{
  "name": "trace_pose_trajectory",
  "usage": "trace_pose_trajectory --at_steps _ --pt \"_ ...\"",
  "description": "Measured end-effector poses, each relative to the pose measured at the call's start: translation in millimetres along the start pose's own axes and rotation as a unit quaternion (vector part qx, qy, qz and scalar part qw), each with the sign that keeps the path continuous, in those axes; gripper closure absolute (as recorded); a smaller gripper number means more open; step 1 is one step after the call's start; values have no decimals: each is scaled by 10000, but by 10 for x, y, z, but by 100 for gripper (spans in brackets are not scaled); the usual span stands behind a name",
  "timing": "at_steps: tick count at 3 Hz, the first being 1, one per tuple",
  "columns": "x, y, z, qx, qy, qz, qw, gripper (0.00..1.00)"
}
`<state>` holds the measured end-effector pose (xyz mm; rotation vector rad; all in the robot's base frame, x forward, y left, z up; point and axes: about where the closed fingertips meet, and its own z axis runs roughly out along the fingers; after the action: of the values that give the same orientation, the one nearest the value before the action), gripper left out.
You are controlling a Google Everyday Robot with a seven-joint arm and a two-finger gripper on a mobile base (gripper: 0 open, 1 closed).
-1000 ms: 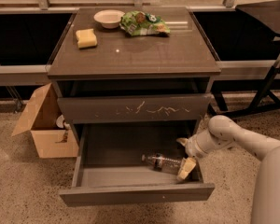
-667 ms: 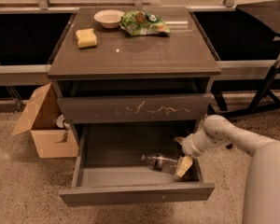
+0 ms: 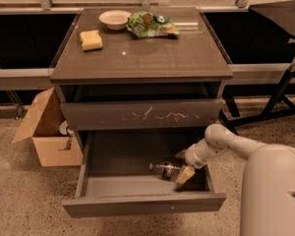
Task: Pick water bottle from middle drawer and place on counter
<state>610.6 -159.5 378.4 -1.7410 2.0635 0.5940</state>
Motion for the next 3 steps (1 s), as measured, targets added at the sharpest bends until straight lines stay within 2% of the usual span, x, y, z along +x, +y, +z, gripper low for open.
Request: trace_pose_trajectory --at_steps 1,2,3 --pt "9 1 94 -64 -17 -17 10000 48" --pt "-61 28 40 -90 -208 -136 9997 72" --pt "-223 87 -179 -56 -548 -404 9977 94"
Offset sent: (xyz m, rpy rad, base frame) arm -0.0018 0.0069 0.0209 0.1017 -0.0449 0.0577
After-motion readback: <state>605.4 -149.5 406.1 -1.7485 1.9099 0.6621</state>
